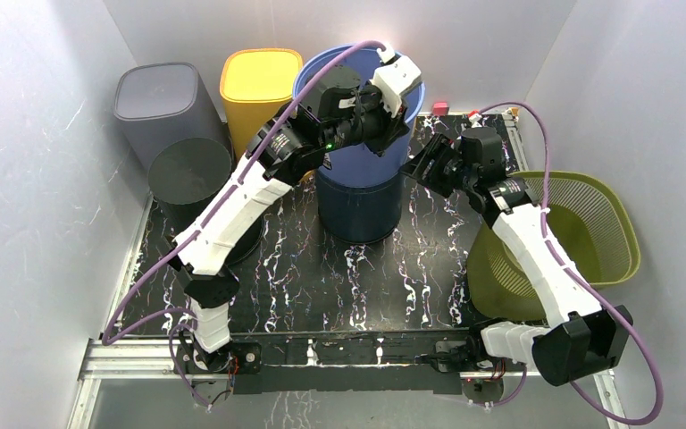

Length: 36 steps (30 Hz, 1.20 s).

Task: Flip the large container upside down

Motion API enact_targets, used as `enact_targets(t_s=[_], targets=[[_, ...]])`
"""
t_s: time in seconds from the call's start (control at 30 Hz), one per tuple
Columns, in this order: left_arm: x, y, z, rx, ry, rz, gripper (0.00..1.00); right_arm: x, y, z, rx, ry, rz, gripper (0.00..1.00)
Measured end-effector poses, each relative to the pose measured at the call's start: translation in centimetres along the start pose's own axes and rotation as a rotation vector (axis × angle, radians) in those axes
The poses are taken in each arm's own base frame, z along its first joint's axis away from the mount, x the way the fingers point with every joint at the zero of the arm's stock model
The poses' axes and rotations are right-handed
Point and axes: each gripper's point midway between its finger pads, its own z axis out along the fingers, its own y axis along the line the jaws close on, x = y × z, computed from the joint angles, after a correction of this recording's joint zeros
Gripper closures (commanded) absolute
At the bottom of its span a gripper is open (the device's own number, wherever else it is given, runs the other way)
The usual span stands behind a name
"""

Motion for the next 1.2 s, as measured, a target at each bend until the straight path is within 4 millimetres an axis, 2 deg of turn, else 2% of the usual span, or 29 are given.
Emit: enact_targets(t_s=[0.2,0.47,1.2], targets=[[-0.4,-0.4,0.1,0.013,-0.017,-0.033,1.00,0.0,-0.9,-0.2,0.008,-0.053,-0.008,0.47],[-0.8,-0.4,0.1,0.013,-0.031,-0.067,1.00,-0.3,-1.1,0.0,0.015,-0.070,-0.011,0.48],[-1.6,0.3,-0.4,-0.009,-0.059,-0.022,1.00,-1.3,-1.4,0.1,0.053,-0.103,-0.021,0.49]])
